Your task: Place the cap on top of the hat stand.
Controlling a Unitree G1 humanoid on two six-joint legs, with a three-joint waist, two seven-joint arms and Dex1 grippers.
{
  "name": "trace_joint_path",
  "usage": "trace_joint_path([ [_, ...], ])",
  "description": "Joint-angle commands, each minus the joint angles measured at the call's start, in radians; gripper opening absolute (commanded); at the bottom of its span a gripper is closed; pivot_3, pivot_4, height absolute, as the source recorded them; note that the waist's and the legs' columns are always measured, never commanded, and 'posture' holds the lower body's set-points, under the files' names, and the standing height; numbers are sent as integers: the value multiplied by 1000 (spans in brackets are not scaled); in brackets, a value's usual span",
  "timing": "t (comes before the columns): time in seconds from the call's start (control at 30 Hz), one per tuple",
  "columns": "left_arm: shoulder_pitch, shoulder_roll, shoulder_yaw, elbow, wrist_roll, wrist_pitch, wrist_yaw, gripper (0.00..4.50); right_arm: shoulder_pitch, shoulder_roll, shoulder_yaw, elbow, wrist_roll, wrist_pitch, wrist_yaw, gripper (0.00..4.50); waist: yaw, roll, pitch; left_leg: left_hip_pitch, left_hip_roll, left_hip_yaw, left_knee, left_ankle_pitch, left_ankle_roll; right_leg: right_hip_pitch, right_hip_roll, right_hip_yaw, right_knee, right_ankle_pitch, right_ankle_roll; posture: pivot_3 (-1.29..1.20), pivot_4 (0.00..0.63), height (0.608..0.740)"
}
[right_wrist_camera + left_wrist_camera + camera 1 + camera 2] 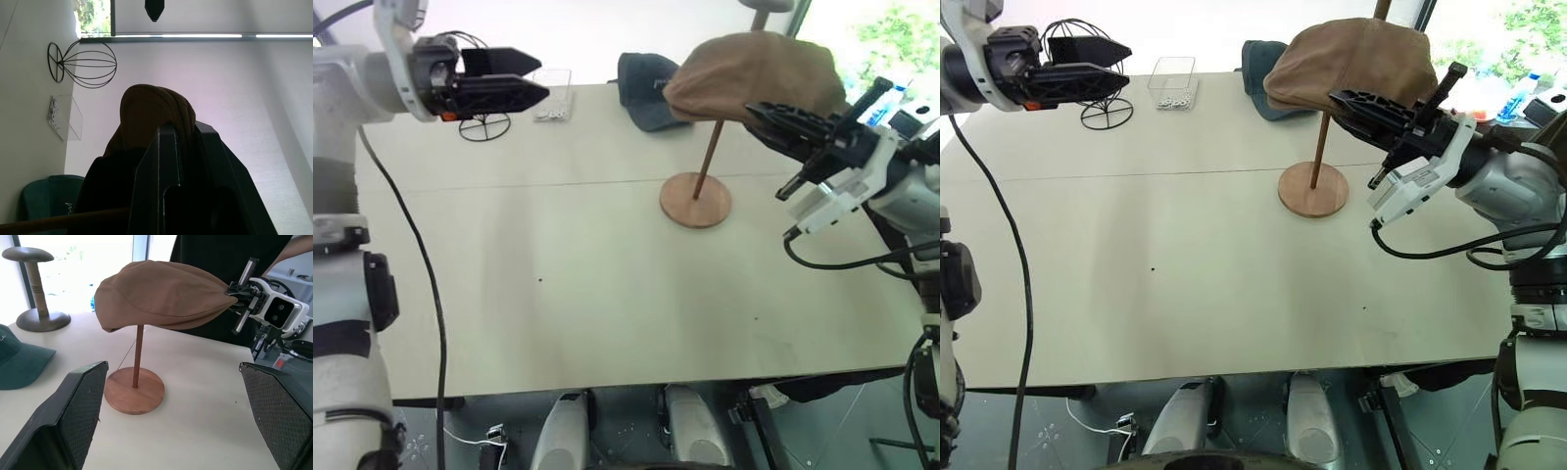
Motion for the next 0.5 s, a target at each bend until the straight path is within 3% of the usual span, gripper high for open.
trace_joint_path([
  [0.03,-42,11,24,-21,3,-4,0,4500,-15,3,6,40,30,-42,9,30,1,0,0,0,0,0,0,0,0,0,0,0,0,0,0,0,150,740],
  [0.27,-62,-6,22,-3,7,-11,7,4500,-54,68,14,52,3,9,-6,30,2,0,0,0,0,0,0,0,0,0,0,0,0,0,0,0,150,740],
  [0.3,-65,-10,21,0,9,-12,8,4500,-54,74,11,52,4,24,-5,880,2,0,0,0,0,0,0,0,0,0,0,0,0,0,0,0,150,740],
  [0.37,-71,-16,19,5,12,-14,8,4500,-47,76,5,43,6,37,-2,1665,3,0,0,0,0,0,0,0,0,0,0,0,0,0,0,0,150,740],
  [0.5,-93,-28,17,27,20,-22,2,4500,24,48,-35,-44,-25,124,-2,3752,6,0,0,0,0,0,0,0,0,0,0,0,0,0,0,0,150,740],
])
